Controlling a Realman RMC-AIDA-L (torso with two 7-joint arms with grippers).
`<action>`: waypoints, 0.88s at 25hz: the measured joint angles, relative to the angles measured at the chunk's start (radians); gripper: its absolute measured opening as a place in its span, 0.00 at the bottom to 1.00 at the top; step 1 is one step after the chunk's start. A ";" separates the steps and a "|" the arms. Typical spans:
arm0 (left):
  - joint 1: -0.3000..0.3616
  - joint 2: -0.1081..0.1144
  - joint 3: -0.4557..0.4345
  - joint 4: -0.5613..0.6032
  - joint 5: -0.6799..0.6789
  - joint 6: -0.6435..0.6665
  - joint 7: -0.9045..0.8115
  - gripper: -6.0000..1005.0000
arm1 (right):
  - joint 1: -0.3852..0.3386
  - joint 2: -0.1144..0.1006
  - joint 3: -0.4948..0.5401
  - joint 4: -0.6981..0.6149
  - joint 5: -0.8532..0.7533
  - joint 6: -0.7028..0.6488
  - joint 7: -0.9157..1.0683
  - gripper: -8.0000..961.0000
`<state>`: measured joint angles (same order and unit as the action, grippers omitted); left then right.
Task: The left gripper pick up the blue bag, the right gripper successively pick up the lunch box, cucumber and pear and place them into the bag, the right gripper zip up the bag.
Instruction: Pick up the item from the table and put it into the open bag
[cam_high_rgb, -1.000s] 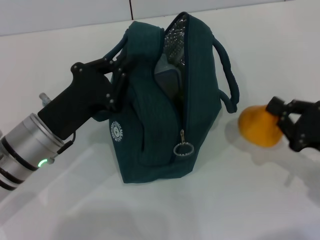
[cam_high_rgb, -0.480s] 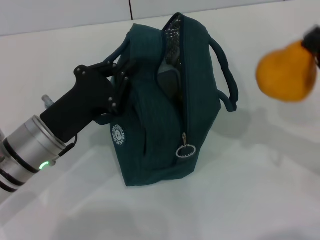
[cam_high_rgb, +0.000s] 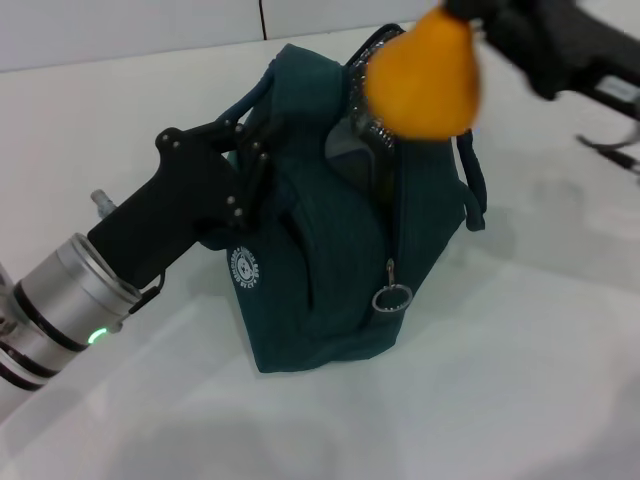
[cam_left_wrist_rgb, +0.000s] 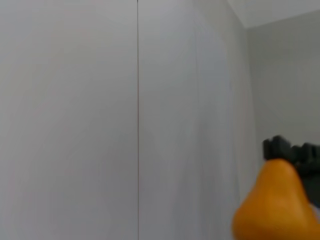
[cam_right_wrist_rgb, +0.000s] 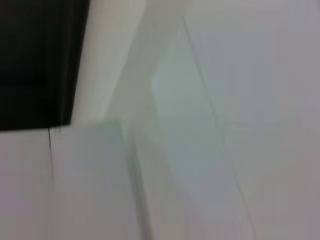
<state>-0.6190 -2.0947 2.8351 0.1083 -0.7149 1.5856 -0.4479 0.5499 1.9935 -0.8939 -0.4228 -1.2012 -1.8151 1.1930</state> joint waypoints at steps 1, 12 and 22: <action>0.001 -0.001 0.000 0.000 -0.001 0.000 0.003 0.05 | 0.008 0.006 0.000 0.000 -0.016 0.013 0.000 0.11; -0.003 -0.005 -0.002 0.004 -0.005 -0.008 0.008 0.05 | 0.042 0.026 -0.139 0.001 -0.098 0.183 -0.012 0.13; 0.000 -0.005 -0.003 0.015 -0.011 -0.014 0.008 0.05 | 0.026 0.029 -0.254 0.006 -0.098 0.248 -0.088 0.15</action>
<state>-0.6193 -2.0999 2.8319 0.1238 -0.7263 1.5718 -0.4402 0.5756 2.0224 -1.1475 -0.4168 -1.2991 -1.5672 1.1049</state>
